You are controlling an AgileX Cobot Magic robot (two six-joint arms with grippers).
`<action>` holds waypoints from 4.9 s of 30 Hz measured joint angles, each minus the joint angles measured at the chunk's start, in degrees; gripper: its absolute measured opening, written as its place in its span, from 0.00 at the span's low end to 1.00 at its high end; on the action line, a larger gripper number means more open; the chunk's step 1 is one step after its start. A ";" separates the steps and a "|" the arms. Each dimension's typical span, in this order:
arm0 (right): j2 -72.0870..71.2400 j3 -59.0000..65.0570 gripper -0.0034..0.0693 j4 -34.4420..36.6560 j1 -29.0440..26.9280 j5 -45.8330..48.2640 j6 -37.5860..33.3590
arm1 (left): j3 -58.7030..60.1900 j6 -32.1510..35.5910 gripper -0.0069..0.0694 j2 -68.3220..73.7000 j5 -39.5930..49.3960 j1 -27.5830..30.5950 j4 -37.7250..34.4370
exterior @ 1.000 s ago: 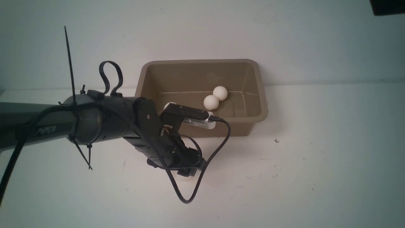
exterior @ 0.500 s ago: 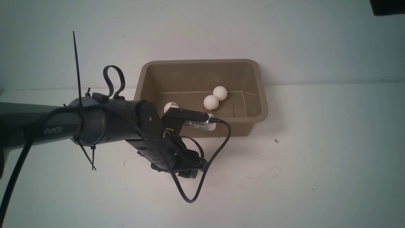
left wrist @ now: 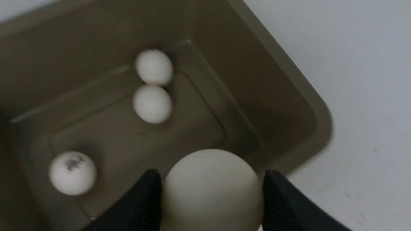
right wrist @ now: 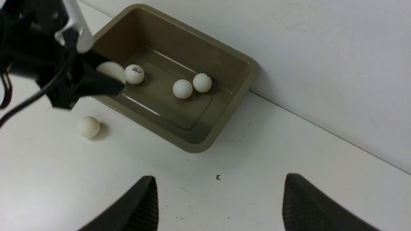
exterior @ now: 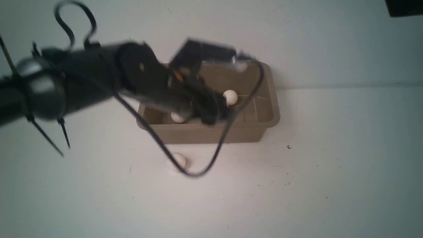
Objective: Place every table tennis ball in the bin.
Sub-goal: Use the left arm to put the table tennis ball into the box, then use the left arm to clamp the table tennis ball closest to it, then use the left arm to put the table tennis ball into the box
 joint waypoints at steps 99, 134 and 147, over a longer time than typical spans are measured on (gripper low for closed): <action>0.00 0.00 0.70 -1.54 0.00 0.00 -0.21 | 25.71 21.41 0.55 -5.68 -6.95 -0.62 -17.63; 0.00 0.00 0.68 -1.49 0.00 0.00 -0.25 | -8.42 27.85 0.73 14.06 1.83 5.79 -14.51; 0.00 0.00 0.68 -1.49 0.00 0.00 -0.25 | -9.25 26.26 0.30 6.74 8.59 6.14 -13.60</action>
